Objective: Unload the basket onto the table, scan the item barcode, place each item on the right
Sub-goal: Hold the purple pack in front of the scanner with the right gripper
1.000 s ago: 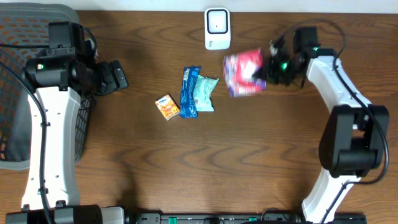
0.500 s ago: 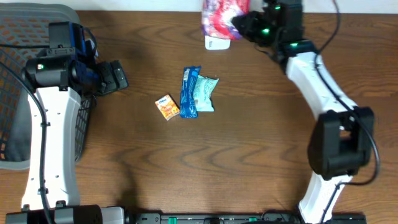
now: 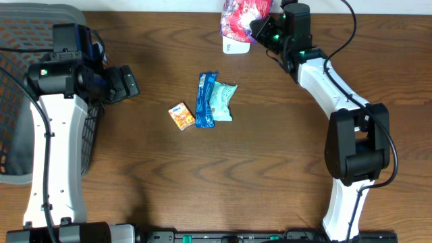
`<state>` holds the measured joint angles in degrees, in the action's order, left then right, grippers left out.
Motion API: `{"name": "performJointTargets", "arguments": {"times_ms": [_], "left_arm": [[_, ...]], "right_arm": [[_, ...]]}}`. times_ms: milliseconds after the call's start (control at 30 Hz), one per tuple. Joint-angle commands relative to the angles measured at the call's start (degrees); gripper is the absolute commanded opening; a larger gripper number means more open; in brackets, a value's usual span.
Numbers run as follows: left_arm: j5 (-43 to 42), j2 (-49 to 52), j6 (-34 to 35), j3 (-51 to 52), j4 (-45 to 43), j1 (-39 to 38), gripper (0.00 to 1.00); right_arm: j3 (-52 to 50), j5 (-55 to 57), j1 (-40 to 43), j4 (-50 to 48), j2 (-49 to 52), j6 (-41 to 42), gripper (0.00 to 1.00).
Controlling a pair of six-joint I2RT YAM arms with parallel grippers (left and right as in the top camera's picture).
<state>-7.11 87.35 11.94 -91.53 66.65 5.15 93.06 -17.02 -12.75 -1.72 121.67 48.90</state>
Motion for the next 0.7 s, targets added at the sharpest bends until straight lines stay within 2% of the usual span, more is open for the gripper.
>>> {"name": "performJointTargets", "arguments": {"times_ms": [0, 200, 400, 500, 667], "left_arm": [[0.52, -0.04, -0.31, -0.09, 0.17, 0.15, 0.98], [0.52, -0.04, -0.31, -0.09, 0.17, 0.15, 0.98], [0.52, -0.04, -0.31, -0.11, 0.17, 0.15, 0.98], [0.52, -0.04, -0.31, -0.09, 0.17, 0.15, 0.98], [0.52, -0.04, -0.31, -0.09, 0.17, 0.15, 0.98]], "right_arm": [[0.35, 2.71, -0.68, -1.51, -0.04, -0.28, 0.01], [0.35, 4.42, -1.49, -2.43, 1.36, 3.63, 0.01], [3.65, -1.05, 0.42, -0.57, 1.22, -1.44, 0.01], [8.44, -2.16, 2.73, 7.65, 0.52, -5.79, 0.01], [19.52, 1.36, 8.31, 28.15, -0.59, -14.82, 0.01]]}}
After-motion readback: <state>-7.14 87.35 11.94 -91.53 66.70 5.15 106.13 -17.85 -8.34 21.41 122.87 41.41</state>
